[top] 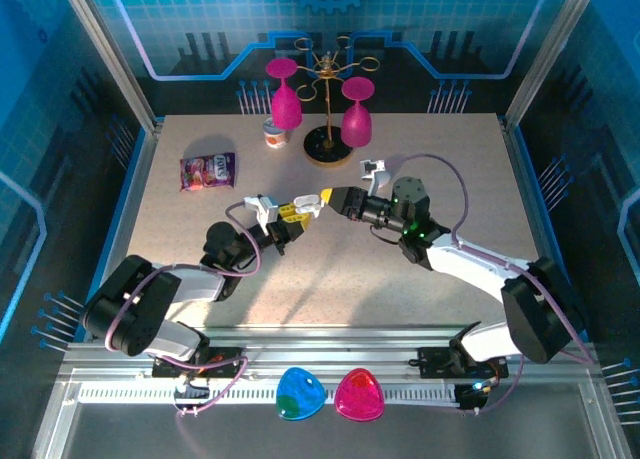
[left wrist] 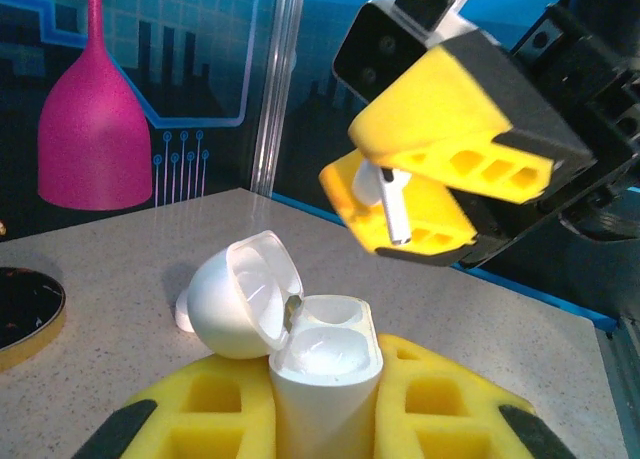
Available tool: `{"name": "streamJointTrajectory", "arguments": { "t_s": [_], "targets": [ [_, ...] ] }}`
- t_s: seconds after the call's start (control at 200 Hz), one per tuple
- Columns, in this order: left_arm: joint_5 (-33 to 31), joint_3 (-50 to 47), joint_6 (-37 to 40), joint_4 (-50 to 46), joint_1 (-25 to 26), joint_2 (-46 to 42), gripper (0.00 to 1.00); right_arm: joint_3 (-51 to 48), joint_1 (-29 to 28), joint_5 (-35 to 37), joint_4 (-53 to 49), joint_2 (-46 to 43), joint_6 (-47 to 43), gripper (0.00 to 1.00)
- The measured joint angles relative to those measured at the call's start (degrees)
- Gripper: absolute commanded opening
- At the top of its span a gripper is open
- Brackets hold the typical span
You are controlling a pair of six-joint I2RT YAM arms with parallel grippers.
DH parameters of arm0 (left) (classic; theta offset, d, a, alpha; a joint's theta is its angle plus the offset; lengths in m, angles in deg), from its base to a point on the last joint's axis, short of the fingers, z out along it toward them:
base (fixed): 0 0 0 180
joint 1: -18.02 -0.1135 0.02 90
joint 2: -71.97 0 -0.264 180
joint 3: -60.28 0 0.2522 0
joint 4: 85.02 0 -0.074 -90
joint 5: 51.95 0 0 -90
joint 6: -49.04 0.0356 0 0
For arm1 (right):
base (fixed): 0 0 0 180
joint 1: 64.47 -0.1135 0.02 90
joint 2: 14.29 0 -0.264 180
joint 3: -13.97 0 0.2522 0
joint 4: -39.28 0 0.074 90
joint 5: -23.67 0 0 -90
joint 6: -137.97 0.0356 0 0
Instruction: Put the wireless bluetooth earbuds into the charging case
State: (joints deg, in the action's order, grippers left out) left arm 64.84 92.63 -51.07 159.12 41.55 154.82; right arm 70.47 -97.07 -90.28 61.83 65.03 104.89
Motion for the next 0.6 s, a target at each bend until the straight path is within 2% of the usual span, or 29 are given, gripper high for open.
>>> {"name": "streamJointTrajectory", "arguments": {
  "t_s": [0.26, 0.6],
  "targets": [
    [-0.4, 0.0, 0.1, 0.0, 1.4, 0.7, 0.05, 3.5, -5.1, 5.6, -8.0, -0.5, -7.6, 0.25],
    [-1.1, 0.0, 0.0, 0.0, 2.0, 0.7, 0.06, 8.4, -9.1, 12.0, -12.4, 1.1, -15.4, 0.25]
  ]
}}
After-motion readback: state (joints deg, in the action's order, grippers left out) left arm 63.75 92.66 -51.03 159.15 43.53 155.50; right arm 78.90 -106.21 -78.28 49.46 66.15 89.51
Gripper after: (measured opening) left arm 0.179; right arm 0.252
